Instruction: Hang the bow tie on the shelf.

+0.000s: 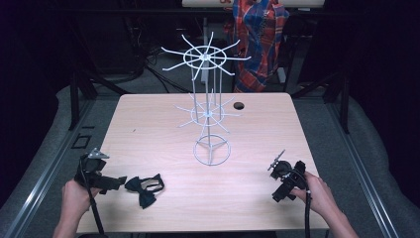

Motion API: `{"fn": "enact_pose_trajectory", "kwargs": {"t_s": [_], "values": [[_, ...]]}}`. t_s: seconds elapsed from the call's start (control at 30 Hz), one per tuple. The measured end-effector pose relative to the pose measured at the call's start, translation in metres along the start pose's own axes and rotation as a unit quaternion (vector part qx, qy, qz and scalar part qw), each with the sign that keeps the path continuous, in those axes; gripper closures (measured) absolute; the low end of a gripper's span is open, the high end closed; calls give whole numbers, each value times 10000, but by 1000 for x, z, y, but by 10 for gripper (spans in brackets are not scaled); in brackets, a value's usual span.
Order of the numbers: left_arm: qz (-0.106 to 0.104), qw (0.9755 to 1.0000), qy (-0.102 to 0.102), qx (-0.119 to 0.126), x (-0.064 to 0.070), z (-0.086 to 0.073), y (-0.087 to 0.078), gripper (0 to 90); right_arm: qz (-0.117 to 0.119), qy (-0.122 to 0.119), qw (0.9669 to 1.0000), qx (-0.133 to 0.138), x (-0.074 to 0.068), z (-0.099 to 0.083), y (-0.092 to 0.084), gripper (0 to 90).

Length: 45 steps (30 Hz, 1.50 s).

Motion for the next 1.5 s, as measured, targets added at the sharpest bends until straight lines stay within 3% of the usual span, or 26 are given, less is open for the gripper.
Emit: {"fn": "enact_pose_trajectory", "kwargs": {"t_s": [0.13, 0.2, 0.23, 0.33, 0.4, 0.77, 0.9, 1.03, 1.17, 1.37, 1.5], "values": [[-27, 10000, -20, -38, -2, -1, 2, 3, -12, -107, 9999, -70, 0, 1, -3, 0], [-37, 10000, -34, -56, -2, -1, 3, 3, 14, 65, 10000, 64, -2, 0, 0, 7], [-57, 9999, -29, -89, -3, -1, 4, 3, -5, -98, 9999, -71, 0, 0, -1, 21], [-62, 9999, -36, -123, -3, -1, 5, 3, -29, -49, 9999, -115, 1, 0, 1, 54], [-68, 9999, -2, -149, -2, -1, 6, 3, 51, 5, 10000, -82, 2, 0, 1, 51], [-13, 9991, 290, -319, 8, 6, 16, 3, -20, -8, 9999, -116, 4, 0, 0, 55], [-212, 9986, 386, -278, 12, 10, 21, 1, -46, -3, 9999, -90, 3, 1, -1, 62], [-192, 9982, 460, -322, 14, 13, 26, 1, -24, -19, 10000, -89, 2, 1, -1, 63], [-154, 9974, 592, -375, 20, 20, 33, 0, -33, -14, 10000, -90, 3, 1, -1, 64], [-107, 9938, 928, -604, 34, 32, 47, 4, -68, -9, 10000, -32, 1, 2, -3, 67], [-161, 9924, 1007, -690, 38, 36, 52, 45, -53, 2, 10000, 8, 1, 3, -3, 67]]}}
Point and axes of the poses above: each handheld gripper's, and its own axes: y roughly forward along the jaws, z roughly out of its top, x roughly to its right, the point moved 2 cm from there along y, roughly forward along the jaws, and after that the axes turned 9 degrees about -z, right-handed, at the moved point
